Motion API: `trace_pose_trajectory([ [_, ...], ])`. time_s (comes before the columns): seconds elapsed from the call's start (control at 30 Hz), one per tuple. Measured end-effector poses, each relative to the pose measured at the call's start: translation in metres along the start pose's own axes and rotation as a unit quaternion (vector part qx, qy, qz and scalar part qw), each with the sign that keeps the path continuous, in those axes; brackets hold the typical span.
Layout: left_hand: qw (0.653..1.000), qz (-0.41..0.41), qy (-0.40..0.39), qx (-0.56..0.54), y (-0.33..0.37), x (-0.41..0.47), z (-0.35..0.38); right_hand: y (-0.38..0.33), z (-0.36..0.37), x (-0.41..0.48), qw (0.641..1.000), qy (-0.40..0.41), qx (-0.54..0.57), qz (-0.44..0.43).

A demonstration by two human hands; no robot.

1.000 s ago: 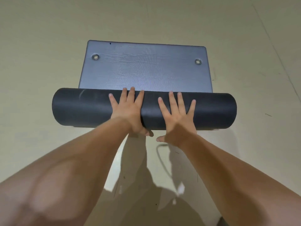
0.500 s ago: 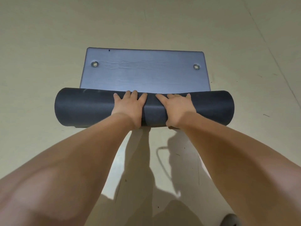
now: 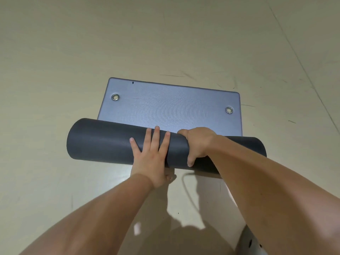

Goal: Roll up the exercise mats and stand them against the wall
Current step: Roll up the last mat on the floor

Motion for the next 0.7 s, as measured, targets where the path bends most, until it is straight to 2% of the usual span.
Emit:
trace_pose_trajectory([
  [0.1,1.000,-0.008,-0.017,0.009,-0.002,0.010,0.002,0.003,0.006,-0.001,0.999,0.023,0.016,0.015],
  [0.2,0.999,-0.009,-0.045,-0.016,-0.004,0.032,-0.007,0.008,0.012,-0.013,0.996,0.088,0.027,0.009],
  [0.27,0.997,-0.010,-0.062,-0.045,-0.007,0.051,-0.020,0.011,0.017,-0.022,0.983,0.179,0.046,-0.006],
  [0.37,0.993,-0.007,-0.086,-0.078,-0.012,0.077,-0.041,0.009,0.037,-0.034,0.942,0.335,0.031,-0.002],
  [0.4,0.992,0.004,-0.095,-0.078,-0.013,0.082,-0.045,0.007,0.046,-0.036,0.941,0.339,0.016,0.007],
  [0.47,0.992,0.043,-0.104,-0.059,-0.016,0.086,-0.047,0.004,0.063,-0.033,0.960,0.277,-0.023,0.040],
  [0.53,0.995,0.075,-0.064,-0.024,-0.023,0.079,-0.043,0.004,0.064,-0.027,0.964,0.251,-0.050,0.068],
  [0.63,0.998,0.051,0.031,-0.011,-0.028,0.058,-0.027,0.013,0.043,-0.012,0.963,0.253,-0.050,0.079],
  [0.7,0.999,0.018,0.044,-0.017,-0.025,0.049,-0.016,0.022,0.020,0.000,0.966,0.244,-0.034,0.075],
])
Point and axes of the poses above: each hand's wrist, its own x-axis towards the middle knuckle, its own z-axis out of the palm, y = z × x, the point moved 4 cm from there along x, towards the middle knuckle
